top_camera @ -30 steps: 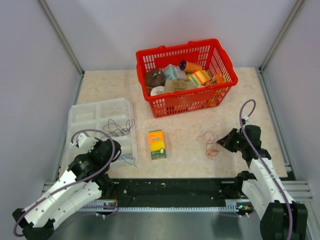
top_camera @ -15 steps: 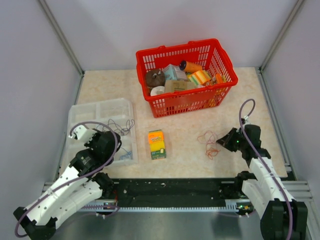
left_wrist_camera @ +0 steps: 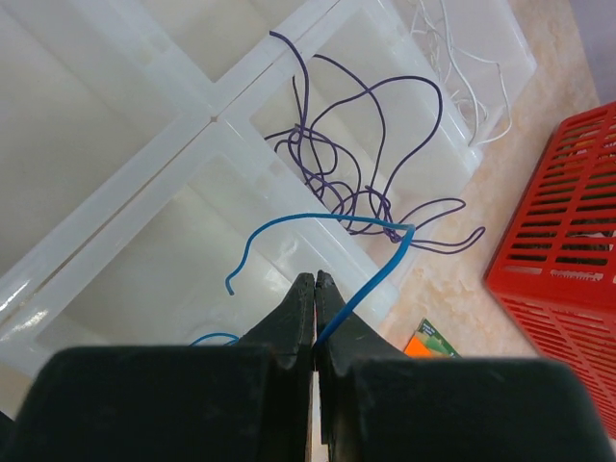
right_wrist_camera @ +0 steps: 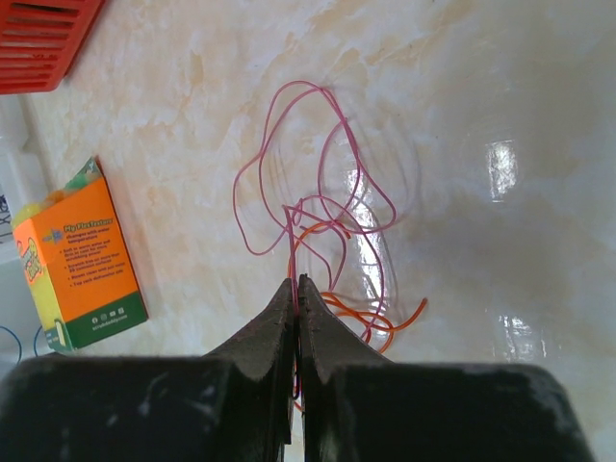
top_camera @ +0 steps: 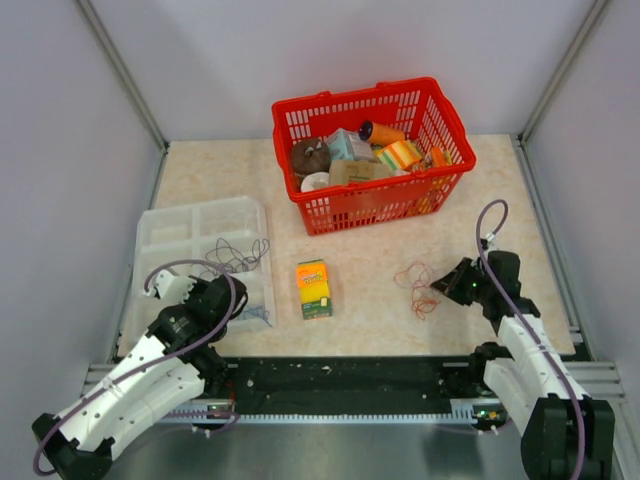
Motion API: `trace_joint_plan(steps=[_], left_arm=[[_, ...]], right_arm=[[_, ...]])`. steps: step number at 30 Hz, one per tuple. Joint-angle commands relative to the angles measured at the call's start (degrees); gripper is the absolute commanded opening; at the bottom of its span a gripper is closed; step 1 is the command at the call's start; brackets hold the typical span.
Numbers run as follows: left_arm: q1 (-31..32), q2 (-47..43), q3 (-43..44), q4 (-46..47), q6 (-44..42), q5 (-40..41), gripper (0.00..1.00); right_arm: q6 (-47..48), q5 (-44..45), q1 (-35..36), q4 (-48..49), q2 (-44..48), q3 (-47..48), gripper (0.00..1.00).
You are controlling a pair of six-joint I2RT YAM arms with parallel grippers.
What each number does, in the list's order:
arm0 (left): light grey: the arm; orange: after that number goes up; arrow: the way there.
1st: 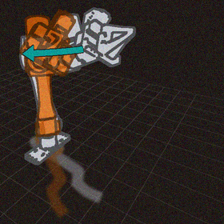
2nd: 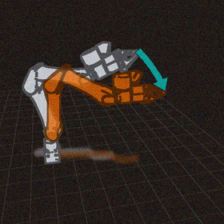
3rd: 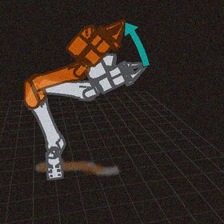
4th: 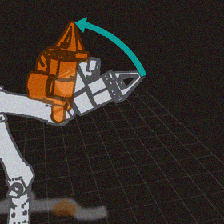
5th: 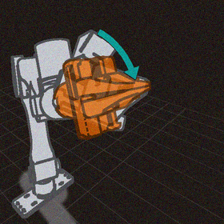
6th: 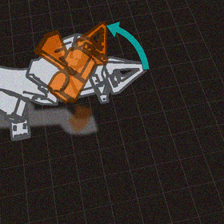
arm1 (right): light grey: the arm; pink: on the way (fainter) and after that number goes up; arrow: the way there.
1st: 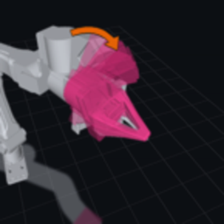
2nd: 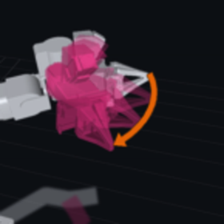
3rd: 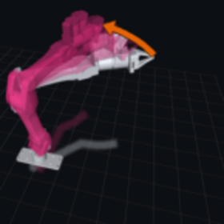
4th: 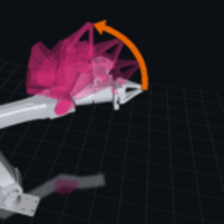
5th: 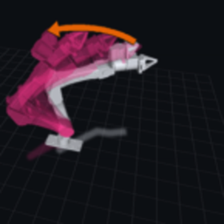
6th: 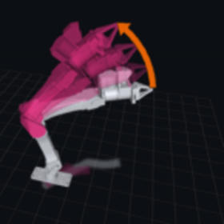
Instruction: Untangle the cables
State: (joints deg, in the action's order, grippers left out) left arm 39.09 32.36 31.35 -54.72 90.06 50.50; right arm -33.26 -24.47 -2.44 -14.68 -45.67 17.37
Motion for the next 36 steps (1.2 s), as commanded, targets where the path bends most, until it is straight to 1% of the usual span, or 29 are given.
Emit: trace_joint_plan(steps=[1, 3, 5, 6, 7, 8, 10, 11, 13, 14, 15, 18, 19, 21, 22, 23, 26, 28, 30, 31, 33, 34, 36], left_arm=[[-0.24, 0.07, -0.68, -2.23, 5.91, -1.46, 0.0], [-0.16, 0.16, -0.33, -3.72, 7.49, -2.24, 0.01], [-0.24, -0.45, 0.2, -5.21, 8.55, -2.6, 0.07], [-0.24, -1.06, 0.46, -6.01, 9.07, -2.6, 0.16], [-0.24, -2.29, 0.72, -6.45, 9.08, -2.34, 0.27], [-0.24, -3.61, 0.99, -6.63, 8.73, -2.08, 0.41], [-0.24, -6.77, 1.6, -5.84, 6.46, -1.46, 0.61], [-0.16, -8.44, 1.78, -4.71, 3.92, -1.28, 0.68], [-0.24, -12.57, 2.31, -0.15, -3.62, -1.28, 0.78], [-0.16, -13.89, 2.31, 4.05, -9.76, -1.72, 0.8], [-0.24, -15.21, 2.4, 8.79, -15.91, -2.77, 0.81], [-0.24, -16.97, 2.31, 21.37, -29.03, -7.33, 0.82], [-0.16, -16.8, 2.05, 26.11, -33.5, -9.87, 0.82], [-0.24, -15.84, 0.82, 36.31, -42.91, -17.59, 0.82], [-0.24, -14.79, 0.55, 40.26, -46.08, -21.89, 0.82], [-0.24, -13.13, 0.64, 43.35, -47.6, -25.5, 0.82], [-0.16, -6.02, 1.95, 50.39, -51.91, -38.42, 0.83], [-0.24, 0.12, 4.67, 53.91, -54.46, -48.52, 0.81], [-0.24, 6.98, 7.65, 57.25, -56.47, -61.51, 0.75], [-0.16, 11.54, 8.71, 58.92, -57.01, -67.66, 0.7], [0.11, 17.18, 10.65, 62.17, -56.67, -77.43, 0.61], [1.15, 19.65, 11.01, 65.32, -56.23, -80.53, 0.58], [4.31, 22.82, 11.01, 69.12, -56.4, -83.89, 0.57]], right_arm=[[0.03, -1.55, -0.29, 2.37, -0.03, -0.14, 0.0], [0.12, -1.81, -0.29, 2.37, -0.21, 0.04, 0.0], [0.12, -2.07, -0.29, 2.46, -0.3, -0.05, 0.0], [0.21, -2.25, -0.29, 2.46, -0.64, 0.04, 0.0], [0.21, -2.42, -0.29, 2.55, -0.82, 0.21, 0.0], [0.3, -2.6, -0.29, 2.46, -1.0, 0.21, 0.0], [0.38, -2.69, -0.29, 2.64, -1.44, 0.3, 0.0], [0.38, -2.69, -0.29, 2.72, -1.7, 0.3, 0.0], [0.47, -2.6, -0.29, 2.81, -2.14, 0.56, 0.0], [0.56, -2.6, -0.29, 2.81, -2.4, 0.56, 0.0], [0.65, -2.69, -0.29, 2.81, -2.75, 0.74, 0.0], [0.74, -4.09, -0.2, 2.64, -3.46, 1.09, 0.0], [0.65, -4.7, -0.11, 2.64, -3.81, 1.18, 0.0], [0.3, -6.81, 0.85, 2.29, -4.16, 1.62, 0.0], [0.04, -7.78, 1.81, 1.85, -4.08, 1.97, 0.0], [-0.58, -8.66, 2.08, 1.24, -3.73, 2.23, 0.0], [-3.47, -9.54, 10.58, 0.09, -1.01, 3.46, 0.0], [-5.41, -9.37, 14.81, -1.14, 1.71, 5.48, 0.0], [-6.64, -10.07, 17.71, -1.76, 4.17, 7.58, 0.0], [-7.26, -10.86, 18.6, -1.93, 5.32, 8.47, 0.0], [-8.48, -13.66, 19.05, -1.67, 7.34, 10.14, 0.0], [-9.45, -14.72, 18.96, -1.67, 8.05, 11.01, 0.0], [-12.87, -16.65, 18.96, -1.15, 9.19, 12.51, 0.0]])
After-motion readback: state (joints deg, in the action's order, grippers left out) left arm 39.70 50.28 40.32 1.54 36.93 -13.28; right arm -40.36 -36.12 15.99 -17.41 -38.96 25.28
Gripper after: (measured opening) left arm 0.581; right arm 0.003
